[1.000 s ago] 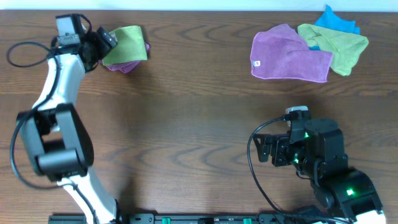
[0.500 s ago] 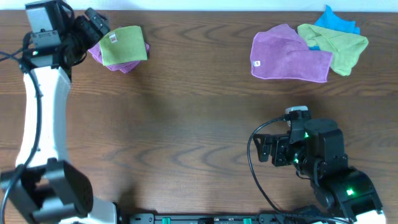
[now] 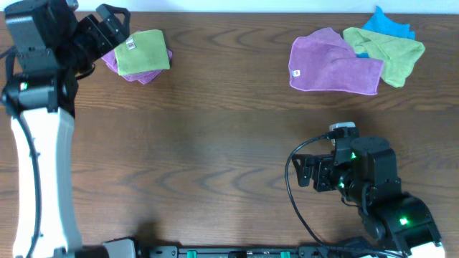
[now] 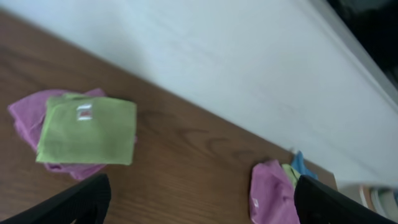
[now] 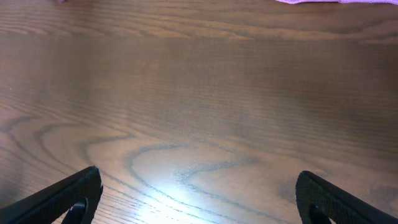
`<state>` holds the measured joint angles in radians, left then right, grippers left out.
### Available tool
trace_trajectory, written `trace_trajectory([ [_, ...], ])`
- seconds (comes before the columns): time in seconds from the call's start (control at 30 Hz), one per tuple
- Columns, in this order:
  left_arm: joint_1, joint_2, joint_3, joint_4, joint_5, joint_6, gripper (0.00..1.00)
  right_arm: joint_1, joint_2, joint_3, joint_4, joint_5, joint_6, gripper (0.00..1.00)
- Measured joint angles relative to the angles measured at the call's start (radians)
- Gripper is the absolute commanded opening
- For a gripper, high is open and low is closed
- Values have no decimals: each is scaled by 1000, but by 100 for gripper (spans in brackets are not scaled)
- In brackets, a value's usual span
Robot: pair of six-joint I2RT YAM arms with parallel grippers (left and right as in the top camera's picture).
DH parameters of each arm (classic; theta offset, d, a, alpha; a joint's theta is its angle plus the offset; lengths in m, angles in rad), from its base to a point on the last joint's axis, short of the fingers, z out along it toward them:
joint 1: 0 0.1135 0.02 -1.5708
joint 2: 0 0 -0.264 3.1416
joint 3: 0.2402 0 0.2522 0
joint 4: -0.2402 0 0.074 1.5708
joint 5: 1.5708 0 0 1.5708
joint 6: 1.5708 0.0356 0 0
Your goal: Fold the cloth
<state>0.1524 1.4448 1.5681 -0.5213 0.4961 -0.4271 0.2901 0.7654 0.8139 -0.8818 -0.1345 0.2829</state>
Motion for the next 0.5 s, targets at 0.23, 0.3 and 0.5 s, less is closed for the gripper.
trace_trajectory([
  [0.23, -17, -203, 3, -101, 6, 140, 95, 0, 0, 0, 0, 0, 0, 99],
  [0.3, -18, -229, 3, -140, 6, 185, 95, 0, 0, 0, 0, 0, 0, 99],
  [0.5, -34, -307, -3, -186, -38, 273, 95, 0, 0, 0, 0, 0, 0, 99],
])
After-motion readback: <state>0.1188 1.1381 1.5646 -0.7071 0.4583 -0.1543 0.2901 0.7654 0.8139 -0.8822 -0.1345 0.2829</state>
